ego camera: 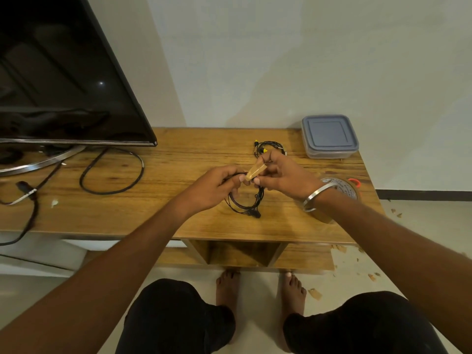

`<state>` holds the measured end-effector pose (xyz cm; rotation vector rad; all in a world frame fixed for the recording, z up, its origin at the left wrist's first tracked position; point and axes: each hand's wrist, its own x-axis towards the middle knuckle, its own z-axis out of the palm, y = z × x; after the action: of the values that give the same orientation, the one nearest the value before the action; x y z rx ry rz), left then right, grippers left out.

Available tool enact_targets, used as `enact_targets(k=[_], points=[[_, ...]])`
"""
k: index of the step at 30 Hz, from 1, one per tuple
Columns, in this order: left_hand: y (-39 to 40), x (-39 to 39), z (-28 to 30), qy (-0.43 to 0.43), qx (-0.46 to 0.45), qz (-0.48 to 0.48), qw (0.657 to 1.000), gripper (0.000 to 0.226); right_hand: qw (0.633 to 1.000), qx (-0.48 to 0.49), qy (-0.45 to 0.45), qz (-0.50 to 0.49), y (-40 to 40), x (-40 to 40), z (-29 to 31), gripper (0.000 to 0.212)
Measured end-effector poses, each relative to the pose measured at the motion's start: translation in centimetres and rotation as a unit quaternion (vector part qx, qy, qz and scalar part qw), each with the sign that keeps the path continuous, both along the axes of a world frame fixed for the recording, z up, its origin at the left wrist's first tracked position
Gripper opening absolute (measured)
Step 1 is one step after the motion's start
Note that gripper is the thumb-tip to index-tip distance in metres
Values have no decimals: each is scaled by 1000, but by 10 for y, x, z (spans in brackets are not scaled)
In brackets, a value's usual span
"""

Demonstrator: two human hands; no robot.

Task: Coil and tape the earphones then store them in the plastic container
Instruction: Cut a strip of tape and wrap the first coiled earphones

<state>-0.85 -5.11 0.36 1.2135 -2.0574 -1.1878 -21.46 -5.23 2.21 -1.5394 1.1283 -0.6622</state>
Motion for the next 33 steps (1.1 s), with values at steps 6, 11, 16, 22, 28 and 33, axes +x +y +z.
enact_targets(k=[6, 11, 16, 22, 28, 33], points=[[2, -1, -4, 20, 10, 23, 1000, 19, 1000, 1, 1, 16, 0, 1, 3, 9], [0, 0, -1, 2, -5, 22, 1000, 20, 998, 55, -40, -8, 0, 2, 7, 17], [-3, 2, 1, 3, -9, 23, 1000, 17, 993, 93, -71, -22, -1, 2, 13, 28], [-4, 2, 0, -30, -29, 28, 999, 21, 1000, -12, 23, -13, -2, 3, 7, 14], [-4, 1, -2, -16, -32, 19, 999, 19, 997, -43, 51, -24, -3, 4, 3, 12], [-5, 3, -3, -28, -49, 17, 998, 18, 997, -48, 53, -24, -4, 6, 1, 10]])
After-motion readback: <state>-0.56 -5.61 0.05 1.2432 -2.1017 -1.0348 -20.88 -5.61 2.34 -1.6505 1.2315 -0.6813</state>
